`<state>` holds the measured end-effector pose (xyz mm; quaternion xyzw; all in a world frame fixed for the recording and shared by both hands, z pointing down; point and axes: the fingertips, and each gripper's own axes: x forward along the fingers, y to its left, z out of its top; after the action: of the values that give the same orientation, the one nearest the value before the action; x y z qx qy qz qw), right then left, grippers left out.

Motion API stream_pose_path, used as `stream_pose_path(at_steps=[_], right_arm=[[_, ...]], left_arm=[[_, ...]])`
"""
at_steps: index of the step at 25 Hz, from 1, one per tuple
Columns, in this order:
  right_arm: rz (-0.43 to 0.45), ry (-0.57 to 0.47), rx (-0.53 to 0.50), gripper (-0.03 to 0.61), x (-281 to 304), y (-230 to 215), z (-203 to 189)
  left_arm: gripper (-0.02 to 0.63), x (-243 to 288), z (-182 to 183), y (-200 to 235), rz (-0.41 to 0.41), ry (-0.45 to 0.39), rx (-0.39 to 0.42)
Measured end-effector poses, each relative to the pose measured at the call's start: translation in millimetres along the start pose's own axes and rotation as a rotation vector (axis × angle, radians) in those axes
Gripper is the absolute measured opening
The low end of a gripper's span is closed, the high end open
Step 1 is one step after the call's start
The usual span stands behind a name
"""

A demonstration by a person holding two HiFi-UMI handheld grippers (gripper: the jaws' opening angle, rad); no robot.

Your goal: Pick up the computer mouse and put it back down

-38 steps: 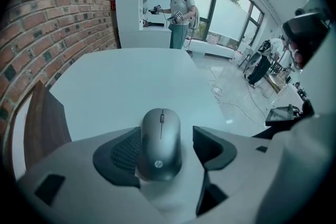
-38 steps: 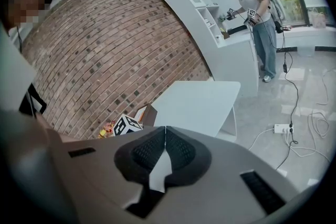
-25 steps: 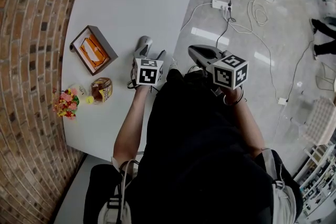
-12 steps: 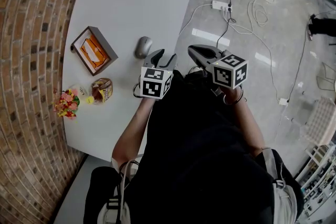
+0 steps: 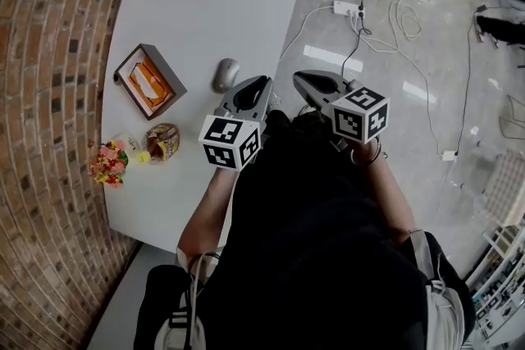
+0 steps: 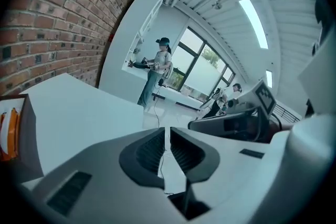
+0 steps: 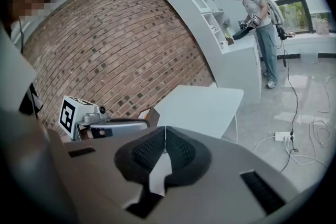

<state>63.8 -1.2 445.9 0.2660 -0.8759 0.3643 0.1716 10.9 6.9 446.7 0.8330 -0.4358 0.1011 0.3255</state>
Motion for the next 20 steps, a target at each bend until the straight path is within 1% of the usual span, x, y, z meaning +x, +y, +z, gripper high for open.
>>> stream_pose_path(at_steps=[2,5,8,12,20], right_arm=[[0.004,-0.01,-0.014,0.017,-1.3,4.3,3.9],[0.006,-0.025,-0.023,0.017,-4.8,8.6,10.2],[0.008,-0.041,-0.037,0.017,-7.4,11.8,16.1],[-0.013,-0.03,-0.092,0.017,-8.9,10.4,14.5],[-0.018,-0.047,-0.063,0.017,-13.5,5.3,13.3]], left_arm=[[0.034,-4.7,8.8,-6.2,-0.021,-0.018,-0.005],[0.015,-4.1,12.8,-14.2,-0.059,-0.013,0.005],[0.014,-3.2,14.2,-19.0,-0.075,-0.005,0.04],[0.014,-2.4,14.1,-28.3,-0.117,-0.003,0.038],[0.012,0.6,10.7,-31.1,-0.135,0.012,0.022]])
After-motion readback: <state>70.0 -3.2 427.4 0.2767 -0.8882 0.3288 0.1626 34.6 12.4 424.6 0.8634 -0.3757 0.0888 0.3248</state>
